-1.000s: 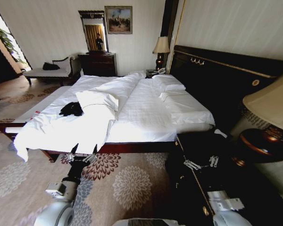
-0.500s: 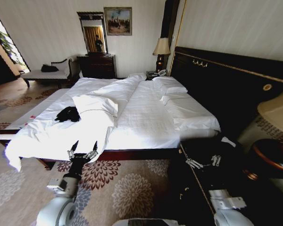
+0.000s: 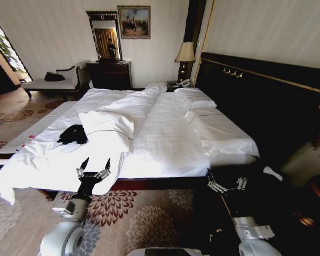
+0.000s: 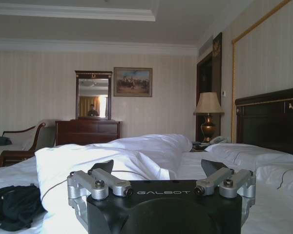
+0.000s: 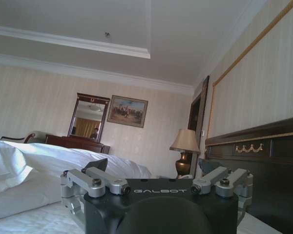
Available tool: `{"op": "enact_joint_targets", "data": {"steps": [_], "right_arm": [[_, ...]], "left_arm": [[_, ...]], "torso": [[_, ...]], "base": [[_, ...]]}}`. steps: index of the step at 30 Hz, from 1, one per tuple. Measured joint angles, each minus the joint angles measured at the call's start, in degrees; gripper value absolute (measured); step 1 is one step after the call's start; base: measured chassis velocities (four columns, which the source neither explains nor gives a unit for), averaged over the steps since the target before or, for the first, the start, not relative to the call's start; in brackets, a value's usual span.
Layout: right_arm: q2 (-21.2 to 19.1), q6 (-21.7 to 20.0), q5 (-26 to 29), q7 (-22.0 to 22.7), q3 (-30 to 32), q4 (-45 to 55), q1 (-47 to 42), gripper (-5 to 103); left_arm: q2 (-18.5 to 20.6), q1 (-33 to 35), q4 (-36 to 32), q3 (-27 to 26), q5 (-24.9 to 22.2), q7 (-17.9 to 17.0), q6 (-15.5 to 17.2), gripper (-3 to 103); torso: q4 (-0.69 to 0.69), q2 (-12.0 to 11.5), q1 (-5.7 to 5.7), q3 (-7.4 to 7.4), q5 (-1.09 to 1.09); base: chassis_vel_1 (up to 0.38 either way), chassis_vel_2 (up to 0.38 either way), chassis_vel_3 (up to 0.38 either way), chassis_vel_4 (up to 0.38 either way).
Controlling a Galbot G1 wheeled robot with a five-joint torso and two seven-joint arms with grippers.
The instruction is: Fold the clothes on the bed.
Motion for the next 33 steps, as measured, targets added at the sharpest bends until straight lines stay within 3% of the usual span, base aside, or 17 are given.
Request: {"op": "enact_joint_targets", "data": {"steps": [13,33], "right_arm": [[2.64,0.11,-2.58,-1.03,-0.39,-0.44,-0.83,100],[1.62,0.97,-2.37,0.56,-0.09,-2.03,0.81,100]], "left_arm": [[0.75,-1.45,1.60,1.51,-0.29,-0.28,-0.59,100],[1.36,-1.08,1.01,0.87,-0.53,-0.42,-0.44,100]], "torso": [[0.00,0.01,-0.01,-0.01,-0.01],[0.01,-0.01,0.03,0.01,0.00]], "base": [[-0.155,0.163,0.162,-0.163],[-0.146,0.144,0.140,-0.136]]}}
